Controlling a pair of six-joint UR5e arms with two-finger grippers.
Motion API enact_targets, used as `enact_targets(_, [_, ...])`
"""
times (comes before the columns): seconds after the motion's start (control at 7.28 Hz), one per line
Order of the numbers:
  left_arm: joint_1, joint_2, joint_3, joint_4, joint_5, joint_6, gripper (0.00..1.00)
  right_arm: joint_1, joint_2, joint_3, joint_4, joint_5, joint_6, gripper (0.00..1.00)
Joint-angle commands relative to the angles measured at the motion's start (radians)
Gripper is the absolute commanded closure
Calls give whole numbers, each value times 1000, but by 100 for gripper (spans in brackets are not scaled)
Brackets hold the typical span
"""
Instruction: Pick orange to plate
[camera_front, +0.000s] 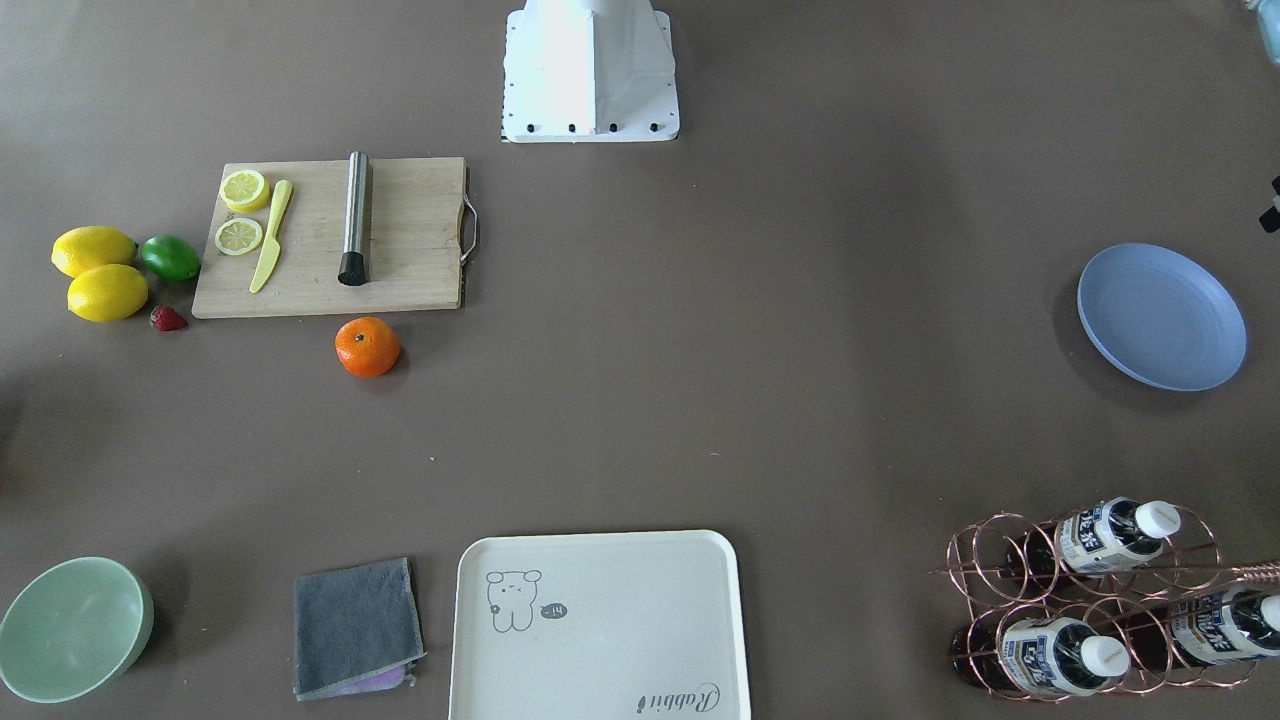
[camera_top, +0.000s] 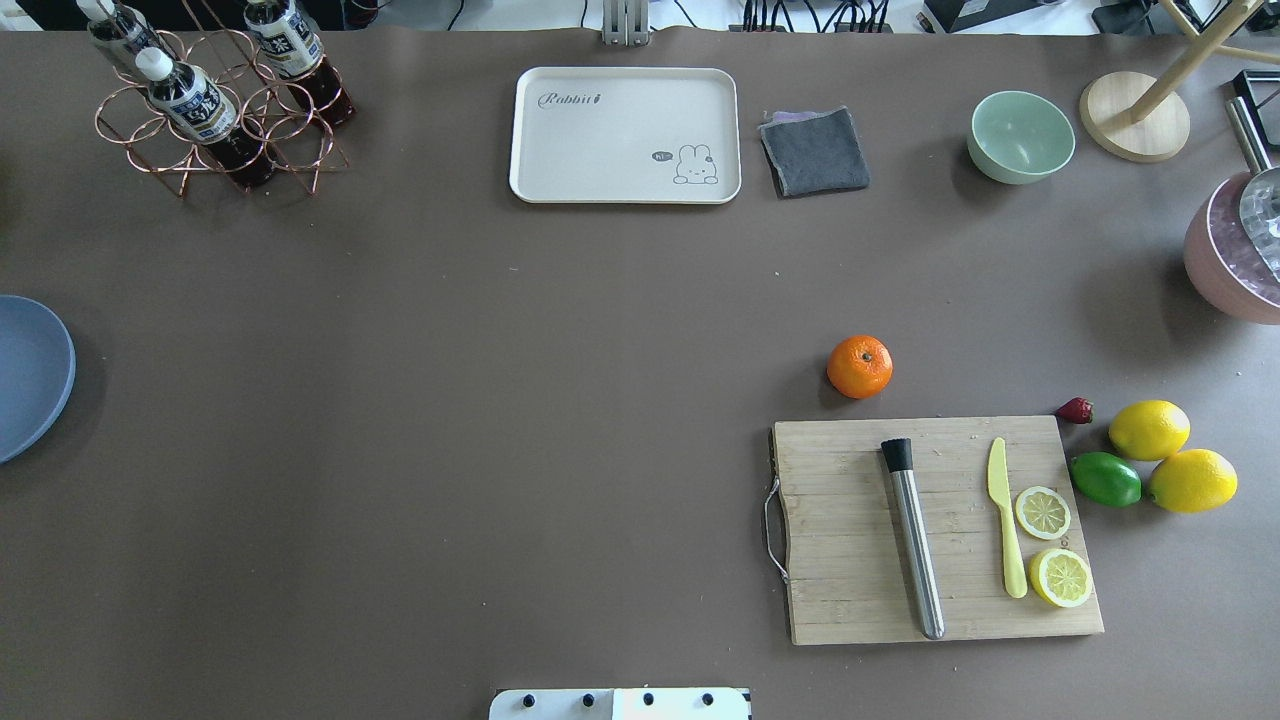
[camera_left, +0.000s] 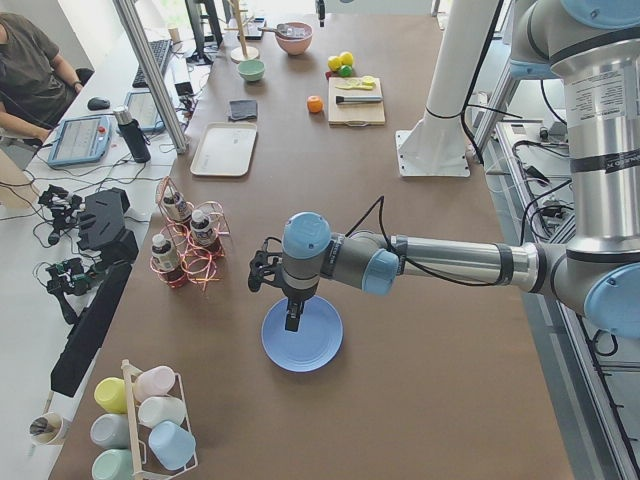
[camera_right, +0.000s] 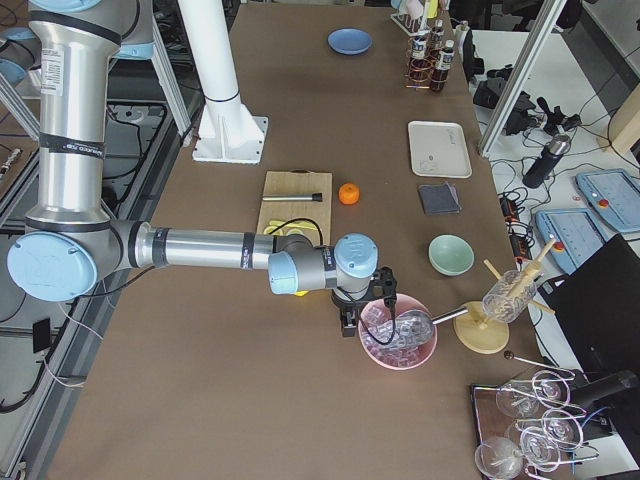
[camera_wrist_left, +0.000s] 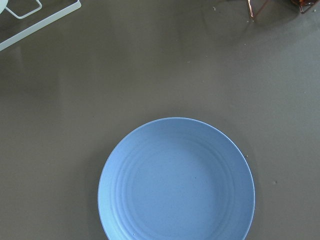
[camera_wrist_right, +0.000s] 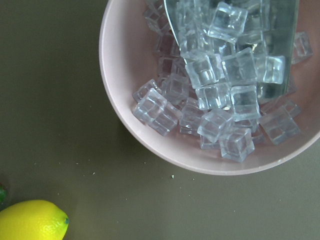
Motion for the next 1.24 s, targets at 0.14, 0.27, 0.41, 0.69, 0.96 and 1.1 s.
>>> enact_targets(0.14, [1, 2, 26, -5, 3, 5, 3, -1, 1, -39, 59, 0, -2, 0])
enact_targets(0.27, [1, 0, 73, -53, 13, 4, 3, -3, 4, -60, 91, 2, -2, 0])
enact_targets(0.41, [7, -1, 128, -127, 21, -1, 3, -3, 4, -68, 102, 3, -2, 0])
enact_targets(0.69, [10, -6, 260, -269, 19, -4, 3, -4, -2, -71, 103, 46, -4, 0])
enact_targets(0.96, [11, -40, 402, -383, 21, -5, 3, -4, -1, -73, 102, 49, -4, 0])
enact_targets(1.1, [19, -63, 452, -412, 21, -10, 3, -6, -1, -71, 103, 57, -5, 0])
